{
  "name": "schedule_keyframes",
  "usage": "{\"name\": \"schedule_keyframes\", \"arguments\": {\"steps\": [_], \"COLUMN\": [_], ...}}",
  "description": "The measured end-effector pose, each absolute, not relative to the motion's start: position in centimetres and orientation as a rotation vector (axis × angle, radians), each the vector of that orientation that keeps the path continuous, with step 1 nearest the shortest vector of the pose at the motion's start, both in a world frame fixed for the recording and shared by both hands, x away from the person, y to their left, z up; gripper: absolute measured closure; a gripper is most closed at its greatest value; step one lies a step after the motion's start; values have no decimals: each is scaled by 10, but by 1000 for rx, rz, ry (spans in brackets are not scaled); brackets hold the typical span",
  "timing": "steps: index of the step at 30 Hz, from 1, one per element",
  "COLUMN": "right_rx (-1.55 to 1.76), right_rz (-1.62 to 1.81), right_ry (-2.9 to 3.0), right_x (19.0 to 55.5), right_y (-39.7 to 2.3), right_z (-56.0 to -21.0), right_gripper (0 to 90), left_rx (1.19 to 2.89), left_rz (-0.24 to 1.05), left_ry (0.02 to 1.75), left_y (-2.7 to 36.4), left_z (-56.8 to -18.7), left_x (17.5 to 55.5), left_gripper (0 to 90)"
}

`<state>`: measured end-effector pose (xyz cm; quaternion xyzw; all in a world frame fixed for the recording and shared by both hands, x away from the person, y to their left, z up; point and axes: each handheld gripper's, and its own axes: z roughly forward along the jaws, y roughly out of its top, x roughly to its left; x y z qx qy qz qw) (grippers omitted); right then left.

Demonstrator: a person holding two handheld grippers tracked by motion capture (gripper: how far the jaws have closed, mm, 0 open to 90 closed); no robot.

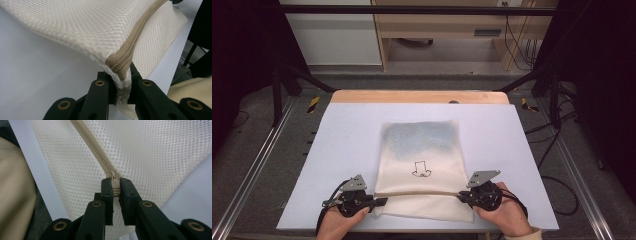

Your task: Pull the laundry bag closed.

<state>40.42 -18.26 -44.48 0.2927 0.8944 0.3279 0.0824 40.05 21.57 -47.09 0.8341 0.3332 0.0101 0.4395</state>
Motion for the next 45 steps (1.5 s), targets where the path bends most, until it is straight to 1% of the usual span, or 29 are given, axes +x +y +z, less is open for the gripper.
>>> {"name": "schedule_keyframes", "arguments": {"steps": [23, 45], "right_rx": [938, 959], "right_rz": [895, 890], "right_ry": [2661, 2656], "right_x": [405, 406], "right_y": [-189, -195], "right_z": [-450, -451], "right_gripper": [820, 821], "left_rx": [2094, 2085], "left_rz": [44, 53], "left_ry": [837, 857], "left_y": [216, 220], "left_z": [-471, -472], "left_x": [402, 404], "left_gripper": [835, 835]}}
